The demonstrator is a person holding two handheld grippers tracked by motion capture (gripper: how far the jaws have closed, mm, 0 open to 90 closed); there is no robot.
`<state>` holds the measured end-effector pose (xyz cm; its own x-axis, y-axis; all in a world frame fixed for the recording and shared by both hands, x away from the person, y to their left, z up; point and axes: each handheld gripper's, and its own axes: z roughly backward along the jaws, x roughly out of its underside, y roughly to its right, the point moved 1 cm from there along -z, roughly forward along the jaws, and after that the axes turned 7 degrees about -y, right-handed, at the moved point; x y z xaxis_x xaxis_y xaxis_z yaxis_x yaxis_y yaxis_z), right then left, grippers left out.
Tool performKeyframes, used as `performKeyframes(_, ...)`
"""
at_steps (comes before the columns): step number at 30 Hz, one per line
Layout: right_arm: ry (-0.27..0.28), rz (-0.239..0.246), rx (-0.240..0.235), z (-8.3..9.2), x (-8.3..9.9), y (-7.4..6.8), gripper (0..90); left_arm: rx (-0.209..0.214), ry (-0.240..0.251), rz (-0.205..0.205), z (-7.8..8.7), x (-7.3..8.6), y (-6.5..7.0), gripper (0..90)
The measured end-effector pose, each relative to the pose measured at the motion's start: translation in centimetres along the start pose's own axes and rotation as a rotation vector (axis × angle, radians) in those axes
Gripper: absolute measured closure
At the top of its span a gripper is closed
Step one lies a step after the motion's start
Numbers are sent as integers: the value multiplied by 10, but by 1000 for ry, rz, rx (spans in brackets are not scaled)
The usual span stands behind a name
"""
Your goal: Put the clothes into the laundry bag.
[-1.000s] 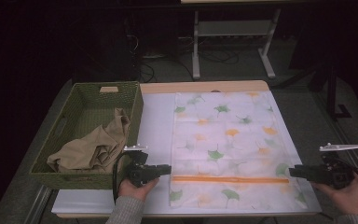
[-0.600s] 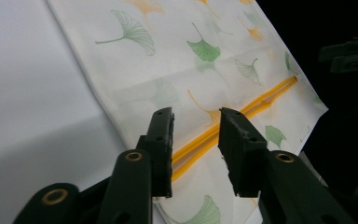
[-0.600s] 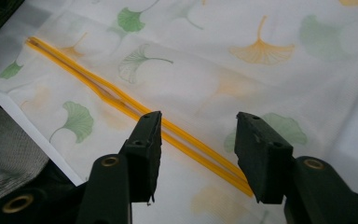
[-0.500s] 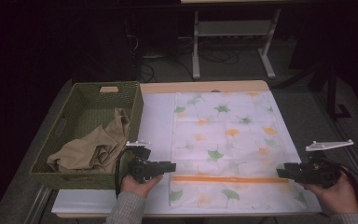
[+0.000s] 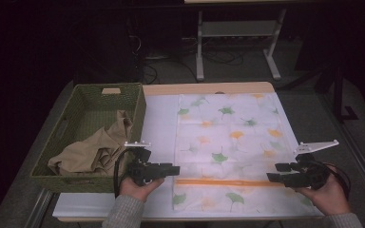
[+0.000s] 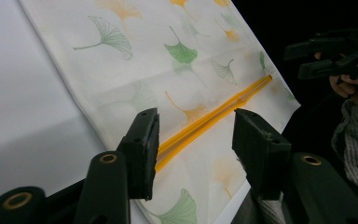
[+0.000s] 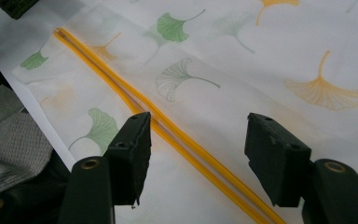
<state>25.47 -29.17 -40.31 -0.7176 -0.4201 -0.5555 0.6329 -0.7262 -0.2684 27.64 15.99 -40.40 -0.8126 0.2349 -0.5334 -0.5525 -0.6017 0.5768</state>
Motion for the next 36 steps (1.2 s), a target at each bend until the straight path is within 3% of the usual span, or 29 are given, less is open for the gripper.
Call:
performKeyframes(11, -11, 35, -21, -14, -11, -4, 372, 54, 10, -16, 24, -14, 10, 419)
performKeyframes(18, -27, 42, -25, -22, -12, -4, 368, 73, 13, -23, 48, -24, 11, 390)
performKeyframes(27, -31, 39, -25, -26, -12, -5, 363, 65, 30, -2, 87, -33, -1, 348)
performKeyframes(30, -39, 42, -28, -30, -14, -4, 362, 85, 34, 2, 100, -34, -6, 317)
performKeyframes(36, -58, 48, -34, -37, -16, -4, 361, 53, 31, 26, 121, -33, -21, 301)
